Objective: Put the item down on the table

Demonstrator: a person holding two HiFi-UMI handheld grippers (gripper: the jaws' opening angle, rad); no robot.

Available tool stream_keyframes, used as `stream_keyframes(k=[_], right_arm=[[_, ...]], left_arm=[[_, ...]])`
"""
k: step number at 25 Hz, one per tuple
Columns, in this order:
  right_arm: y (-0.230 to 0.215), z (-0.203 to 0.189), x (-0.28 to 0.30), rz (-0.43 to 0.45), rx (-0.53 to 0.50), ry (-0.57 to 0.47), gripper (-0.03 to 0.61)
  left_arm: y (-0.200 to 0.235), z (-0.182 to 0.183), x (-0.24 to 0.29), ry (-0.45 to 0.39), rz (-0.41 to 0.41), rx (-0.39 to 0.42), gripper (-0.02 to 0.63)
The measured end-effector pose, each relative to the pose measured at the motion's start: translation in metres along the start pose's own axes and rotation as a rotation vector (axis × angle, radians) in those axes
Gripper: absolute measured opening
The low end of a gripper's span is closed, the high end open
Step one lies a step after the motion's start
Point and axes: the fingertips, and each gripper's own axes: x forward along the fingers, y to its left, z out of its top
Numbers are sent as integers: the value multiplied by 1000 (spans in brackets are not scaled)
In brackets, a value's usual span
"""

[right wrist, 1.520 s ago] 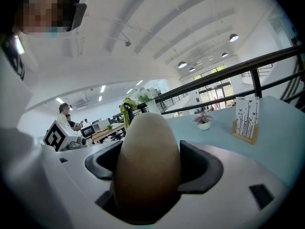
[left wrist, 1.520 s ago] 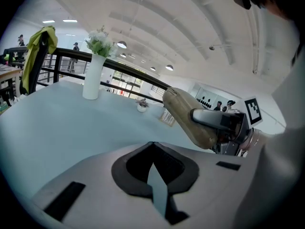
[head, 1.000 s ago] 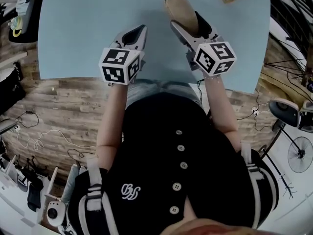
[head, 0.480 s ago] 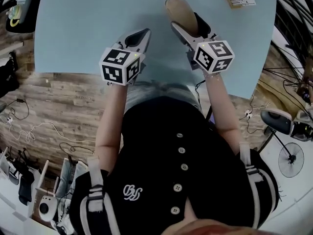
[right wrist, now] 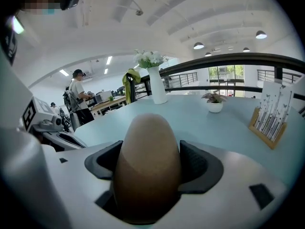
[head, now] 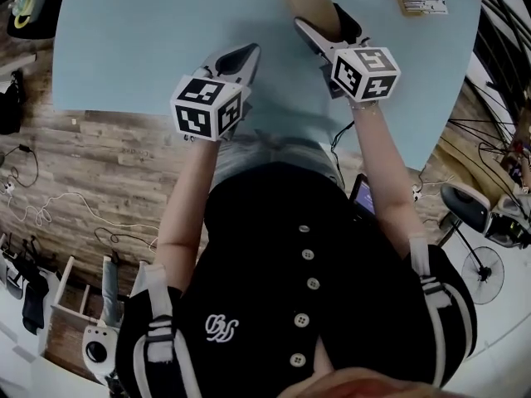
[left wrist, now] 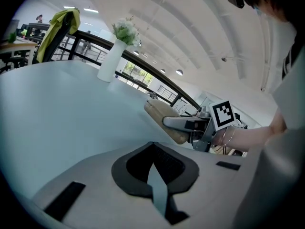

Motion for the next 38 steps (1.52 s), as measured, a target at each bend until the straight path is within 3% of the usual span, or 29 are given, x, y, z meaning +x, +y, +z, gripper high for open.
stream_keyframes(k=[4, 9, 23, 38], right_arm=[[-7, 5, 11, -2, -49, 17, 380], [-13, 9, 27, -11, -110, 37, 380], [-23, 11, 54, -39, -164, 84, 382], [-22, 6, 57, -13, -231, 103, 391]], left_arm=[[-1, 4, 1, 2, -5, 28, 9], [5, 5, -1, -12, 18, -2, 9], [4, 17, 10, -18, -22, -18, 9], [11, 22, 10, -6, -1, -31, 9]])
